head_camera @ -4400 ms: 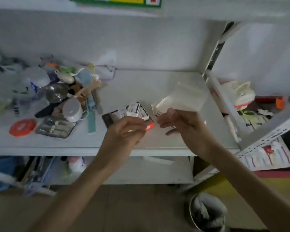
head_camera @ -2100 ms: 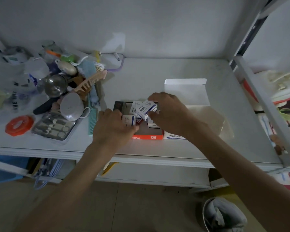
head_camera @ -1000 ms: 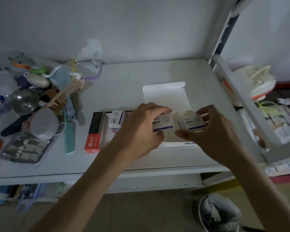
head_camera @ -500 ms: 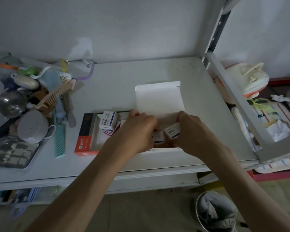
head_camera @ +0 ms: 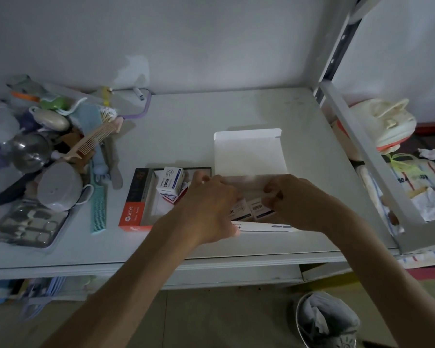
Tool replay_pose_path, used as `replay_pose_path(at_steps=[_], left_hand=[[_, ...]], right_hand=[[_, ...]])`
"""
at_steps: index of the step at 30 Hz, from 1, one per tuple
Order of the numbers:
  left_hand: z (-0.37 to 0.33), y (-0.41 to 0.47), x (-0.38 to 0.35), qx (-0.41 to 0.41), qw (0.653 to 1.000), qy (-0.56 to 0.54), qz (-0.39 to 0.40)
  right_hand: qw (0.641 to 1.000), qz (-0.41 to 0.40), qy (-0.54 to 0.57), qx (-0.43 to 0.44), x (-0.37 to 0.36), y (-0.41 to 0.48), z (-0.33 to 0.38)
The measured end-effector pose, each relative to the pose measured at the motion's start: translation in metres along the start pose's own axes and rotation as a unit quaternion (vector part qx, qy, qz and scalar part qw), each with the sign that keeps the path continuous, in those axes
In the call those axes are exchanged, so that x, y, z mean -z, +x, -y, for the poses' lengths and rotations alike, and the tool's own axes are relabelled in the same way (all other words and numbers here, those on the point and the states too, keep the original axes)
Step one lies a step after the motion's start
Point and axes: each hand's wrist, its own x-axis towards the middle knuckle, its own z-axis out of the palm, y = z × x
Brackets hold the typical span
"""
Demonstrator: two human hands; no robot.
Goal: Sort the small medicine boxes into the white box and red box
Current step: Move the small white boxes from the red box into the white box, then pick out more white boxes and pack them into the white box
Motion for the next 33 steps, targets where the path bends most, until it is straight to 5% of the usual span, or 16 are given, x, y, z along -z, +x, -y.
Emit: replay_pose_path(at_steps=[14,20,22,26,29,33], left_hand=[[0.011,-0.006,-0.02,0.019,0.996,-0.071,-0.058],[0.011,-0.02,-0.008,-0.044,0.996,-0.046,-0.064],[0.018,-0.03,-0.001,0.013,0.983,-0.128,-0.134],[0.063,-0.039,0.002,0.192,0.903,-0.221,-0.315],[0.099,-0.04,-0.01,0.274,0.894,-0.258,-0.243],[0.103,-0.044,-0.018,0.224,0.92,-0.274,-0.169]], right_hand=[[1.0,0.01,-0.021,-0.016,0.0,0.002,0.006],[0.99,-0.116,-0.049,-0.056,-0.007,-0.003,0.021],[0.987,-0.157,-0.018,-0.042,-0.005,-0.003,0.033],[0.983,-0.174,0.051,0.027,-0.007,0.007,0.06],[0.977,-0.186,0.078,0.076,-0.018,0.017,0.08],[0.986,-0.089,-0.025,0.14,-0.032,0.028,0.1]])
